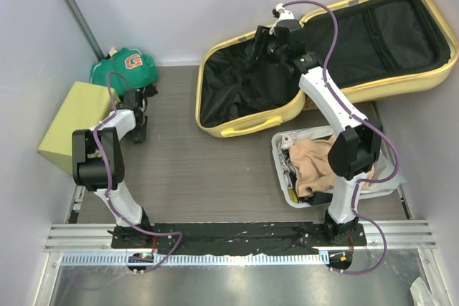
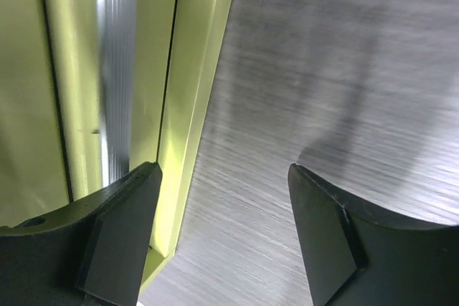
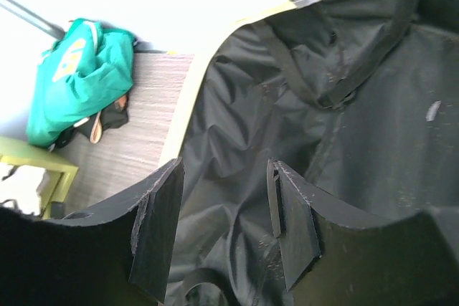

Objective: Open, take out, and arrange the luggage
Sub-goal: Close the drawer in the storage box, then reset both arms

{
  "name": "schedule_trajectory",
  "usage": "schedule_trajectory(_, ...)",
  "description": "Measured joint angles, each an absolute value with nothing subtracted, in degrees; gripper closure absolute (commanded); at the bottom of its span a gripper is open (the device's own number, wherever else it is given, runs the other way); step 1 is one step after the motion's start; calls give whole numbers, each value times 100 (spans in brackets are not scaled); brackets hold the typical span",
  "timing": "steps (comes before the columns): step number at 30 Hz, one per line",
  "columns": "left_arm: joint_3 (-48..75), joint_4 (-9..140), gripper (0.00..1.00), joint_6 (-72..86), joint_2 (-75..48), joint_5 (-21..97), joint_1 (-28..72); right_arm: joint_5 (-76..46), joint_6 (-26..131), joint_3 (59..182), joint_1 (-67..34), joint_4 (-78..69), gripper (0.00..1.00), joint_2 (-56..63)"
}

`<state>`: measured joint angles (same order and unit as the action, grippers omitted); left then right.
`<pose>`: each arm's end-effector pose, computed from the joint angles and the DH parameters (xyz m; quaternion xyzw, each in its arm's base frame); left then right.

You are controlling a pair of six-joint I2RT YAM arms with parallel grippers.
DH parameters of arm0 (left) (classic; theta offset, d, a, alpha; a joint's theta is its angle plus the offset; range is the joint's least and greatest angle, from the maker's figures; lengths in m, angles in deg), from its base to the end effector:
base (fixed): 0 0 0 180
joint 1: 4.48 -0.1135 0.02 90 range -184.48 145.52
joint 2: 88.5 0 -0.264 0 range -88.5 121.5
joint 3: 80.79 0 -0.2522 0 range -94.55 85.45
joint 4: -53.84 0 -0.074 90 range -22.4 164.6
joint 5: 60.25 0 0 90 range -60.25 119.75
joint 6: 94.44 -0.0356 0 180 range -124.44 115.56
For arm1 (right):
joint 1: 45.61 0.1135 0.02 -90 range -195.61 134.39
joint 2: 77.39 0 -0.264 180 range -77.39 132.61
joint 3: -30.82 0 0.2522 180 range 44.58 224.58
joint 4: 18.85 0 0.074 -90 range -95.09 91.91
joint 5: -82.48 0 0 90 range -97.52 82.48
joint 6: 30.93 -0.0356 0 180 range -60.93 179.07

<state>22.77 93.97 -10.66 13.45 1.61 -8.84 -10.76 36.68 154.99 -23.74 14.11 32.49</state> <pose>0.3435 0.0430 0.1672 -0.0359 0.9489 0.2555 0.1819 0.4242 0.1725 0.3890 -0.0128 0.8122 0.2408 0.5312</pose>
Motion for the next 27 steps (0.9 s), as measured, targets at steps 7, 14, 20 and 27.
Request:
schedule_trajectory(7, 1748, 9460, 20, -721, 882, 812, -89, -591, 3908, 15501, -2433, 1411, 42, 3249)
schedule_trajectory(14, -247, 9572, 7, -6, 701, 1463, 1000, 115, 4217, 15066, -2438, 959, 32, 2963)
schedule_trajectory(20, -577, 9246, 0, 447, -171, 2010, 879, 963, 4846, 12946, -2405, -517, 2, 1452)
schedule_trajectory(27, -402, 8912, 0, 674, -801, 2025, 864, 1555, 5288, 12118, -2396, -1741, 1, 910)
